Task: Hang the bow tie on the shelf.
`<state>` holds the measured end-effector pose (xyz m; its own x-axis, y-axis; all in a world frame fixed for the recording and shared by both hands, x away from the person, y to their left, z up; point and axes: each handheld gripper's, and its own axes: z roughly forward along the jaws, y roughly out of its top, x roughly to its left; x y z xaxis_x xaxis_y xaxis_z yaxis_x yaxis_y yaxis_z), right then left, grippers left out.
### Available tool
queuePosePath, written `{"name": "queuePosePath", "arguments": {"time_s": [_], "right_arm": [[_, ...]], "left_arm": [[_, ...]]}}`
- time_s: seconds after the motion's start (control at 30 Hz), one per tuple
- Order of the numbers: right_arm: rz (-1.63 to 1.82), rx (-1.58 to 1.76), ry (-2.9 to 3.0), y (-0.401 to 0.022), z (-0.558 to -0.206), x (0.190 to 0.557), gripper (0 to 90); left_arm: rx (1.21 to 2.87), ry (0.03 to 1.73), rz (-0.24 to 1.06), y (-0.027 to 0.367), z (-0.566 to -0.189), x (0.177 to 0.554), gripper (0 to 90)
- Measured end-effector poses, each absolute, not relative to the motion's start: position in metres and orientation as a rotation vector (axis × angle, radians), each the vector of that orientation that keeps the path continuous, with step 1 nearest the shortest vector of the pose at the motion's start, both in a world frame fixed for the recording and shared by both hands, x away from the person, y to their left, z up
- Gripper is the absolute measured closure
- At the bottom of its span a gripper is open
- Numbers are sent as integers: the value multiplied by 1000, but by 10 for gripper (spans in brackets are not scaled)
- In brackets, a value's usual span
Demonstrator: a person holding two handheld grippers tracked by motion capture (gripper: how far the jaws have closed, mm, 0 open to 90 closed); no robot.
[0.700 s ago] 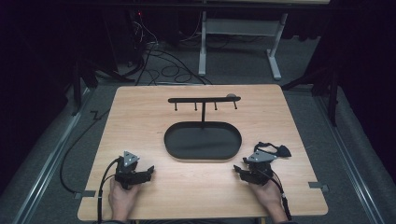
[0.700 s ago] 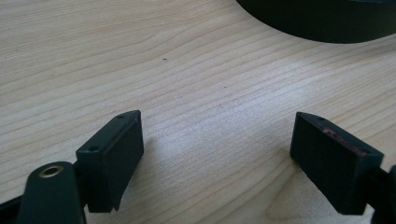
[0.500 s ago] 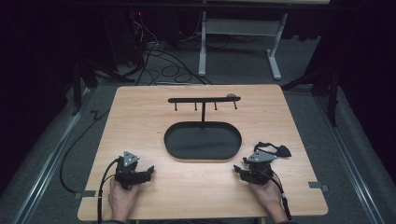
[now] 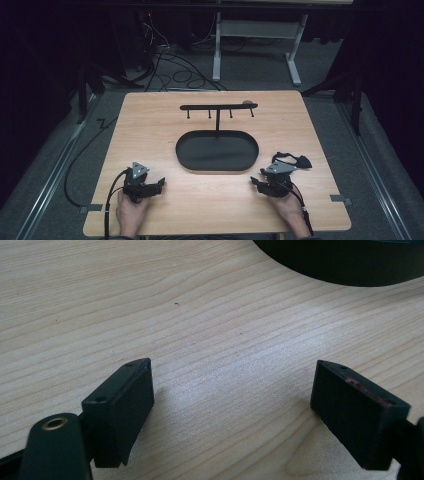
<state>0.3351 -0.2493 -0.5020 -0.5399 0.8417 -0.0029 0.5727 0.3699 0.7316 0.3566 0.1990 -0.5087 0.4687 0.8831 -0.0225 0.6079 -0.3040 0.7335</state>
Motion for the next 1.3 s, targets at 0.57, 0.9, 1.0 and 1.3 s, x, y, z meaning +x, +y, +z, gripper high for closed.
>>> {"name": "queuePosePath", "arguments": {"time_s": [0.57,0.9,1.0,1.3], "right_arm": [[979,1237,2246,-251,-502,334,545],[993,1244,2223,-254,-501,330,555],[999,1251,2212,-257,-499,327,558],[1012,1262,2179,-266,-494,322,562]], "left_arm": [[2030,1234,511,199,-509,357,179],[2029,1234,512,199,-509,357,180],[2029,1234,512,199,-509,357,179],[2029,1234,512,199,-509,357,179]]}}
